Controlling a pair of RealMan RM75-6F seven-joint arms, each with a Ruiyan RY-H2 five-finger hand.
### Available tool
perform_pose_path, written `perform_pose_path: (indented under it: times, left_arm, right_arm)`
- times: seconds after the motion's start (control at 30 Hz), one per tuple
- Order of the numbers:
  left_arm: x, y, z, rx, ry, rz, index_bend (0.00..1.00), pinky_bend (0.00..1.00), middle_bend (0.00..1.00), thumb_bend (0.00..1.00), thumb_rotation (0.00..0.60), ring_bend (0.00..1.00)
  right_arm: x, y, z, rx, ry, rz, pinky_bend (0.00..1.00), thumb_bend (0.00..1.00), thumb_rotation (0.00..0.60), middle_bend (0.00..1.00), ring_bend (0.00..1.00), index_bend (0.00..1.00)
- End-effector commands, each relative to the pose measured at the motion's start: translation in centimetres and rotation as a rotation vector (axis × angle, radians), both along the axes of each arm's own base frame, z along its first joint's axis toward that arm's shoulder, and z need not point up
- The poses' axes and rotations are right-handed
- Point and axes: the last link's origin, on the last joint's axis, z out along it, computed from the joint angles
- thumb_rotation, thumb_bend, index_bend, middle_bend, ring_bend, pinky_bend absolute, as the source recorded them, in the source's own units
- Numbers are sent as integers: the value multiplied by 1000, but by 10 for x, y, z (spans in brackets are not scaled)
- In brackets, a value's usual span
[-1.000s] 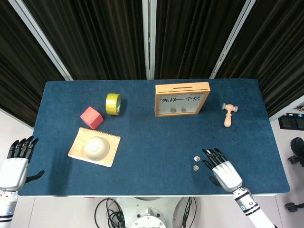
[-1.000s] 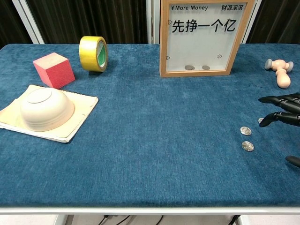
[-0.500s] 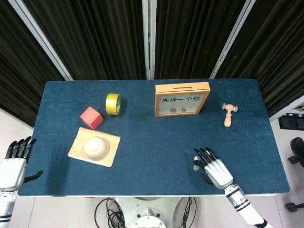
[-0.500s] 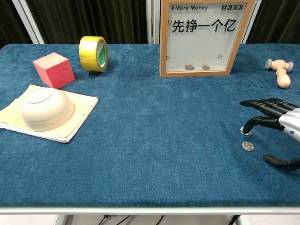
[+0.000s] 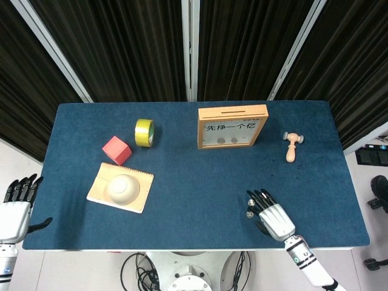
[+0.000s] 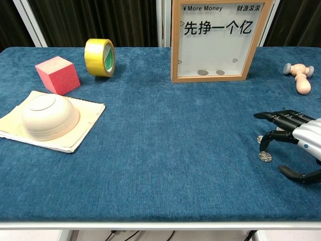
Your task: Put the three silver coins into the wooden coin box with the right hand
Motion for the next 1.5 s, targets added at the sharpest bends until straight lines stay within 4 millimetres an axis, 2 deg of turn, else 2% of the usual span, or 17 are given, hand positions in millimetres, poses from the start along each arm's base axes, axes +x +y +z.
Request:
perform_pose_path:
  times: [0.03, 0.67, 1.07, 1.5]
  left_arm:
    - [0, 0, 0, 1, -1, 0, 18, 0, 0, 0, 600, 0]
    - [-1, 0, 0, -3, -1, 3, 19, 0, 0, 0, 600, 0]
    - [-7, 1, 4, -4, -8, 11, 18, 0, 0, 0, 600, 0]
    - [-12, 2, 6, -1, -23, 8, 18, 0, 0, 0, 600, 0]
  right_arm:
    - [0, 0, 0, -1, 1, 0, 0, 294, 600, 0, 0, 368]
    - [1, -1, -5, 7, 15, -3, 0, 309, 600, 0, 0, 384]
    - [3, -7, -13, 3, 23, -10, 0, 320, 600, 0, 0, 474]
    - [7, -10, -15, -19, 25, 3, 0, 323, 600, 0, 0, 495]
